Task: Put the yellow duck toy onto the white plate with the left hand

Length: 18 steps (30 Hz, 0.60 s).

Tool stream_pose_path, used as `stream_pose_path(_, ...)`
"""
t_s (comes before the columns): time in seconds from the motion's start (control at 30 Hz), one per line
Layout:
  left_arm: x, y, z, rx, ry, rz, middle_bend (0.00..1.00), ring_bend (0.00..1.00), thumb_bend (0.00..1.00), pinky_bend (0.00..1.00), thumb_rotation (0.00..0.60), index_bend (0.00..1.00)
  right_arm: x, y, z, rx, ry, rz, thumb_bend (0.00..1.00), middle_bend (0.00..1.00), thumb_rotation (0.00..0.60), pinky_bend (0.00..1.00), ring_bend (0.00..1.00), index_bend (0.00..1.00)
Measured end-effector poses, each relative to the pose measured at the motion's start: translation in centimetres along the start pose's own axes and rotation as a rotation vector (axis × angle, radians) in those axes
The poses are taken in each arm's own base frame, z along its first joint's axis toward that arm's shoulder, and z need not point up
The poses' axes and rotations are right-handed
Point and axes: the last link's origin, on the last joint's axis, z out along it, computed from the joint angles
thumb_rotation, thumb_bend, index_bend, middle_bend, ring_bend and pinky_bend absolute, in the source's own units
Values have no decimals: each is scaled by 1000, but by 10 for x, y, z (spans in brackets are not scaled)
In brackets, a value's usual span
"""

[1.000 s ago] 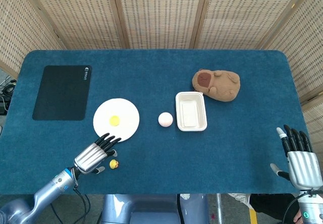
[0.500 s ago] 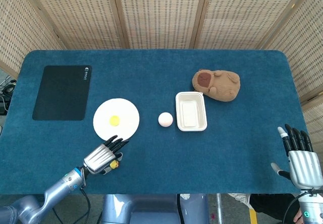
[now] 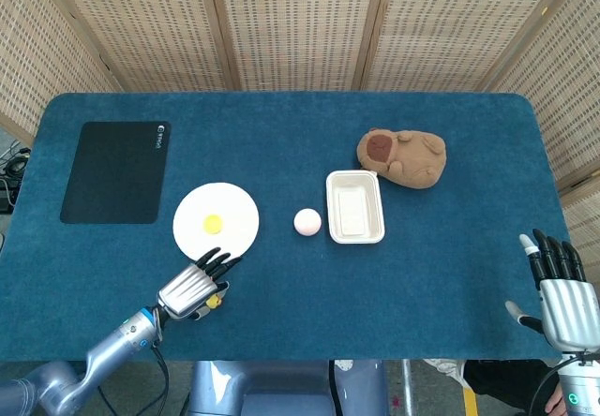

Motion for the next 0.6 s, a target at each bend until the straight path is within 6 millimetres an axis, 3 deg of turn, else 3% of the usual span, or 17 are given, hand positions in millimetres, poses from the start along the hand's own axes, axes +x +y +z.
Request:
stream_pose_path(0.3, 48, -36, 15, 108, 97, 3, 0, 0, 285, 0, 600, 564, -2, -1, 0, 2, -7, -3, 0, 0, 600, 0, 0, 0)
stream_pose_path(0.6, 69, -64, 44, 209, 92, -28, 0, 0, 289, 0, 600, 564, -4, 3, 4, -19, -17, -3, 0, 0, 600, 0, 0, 0)
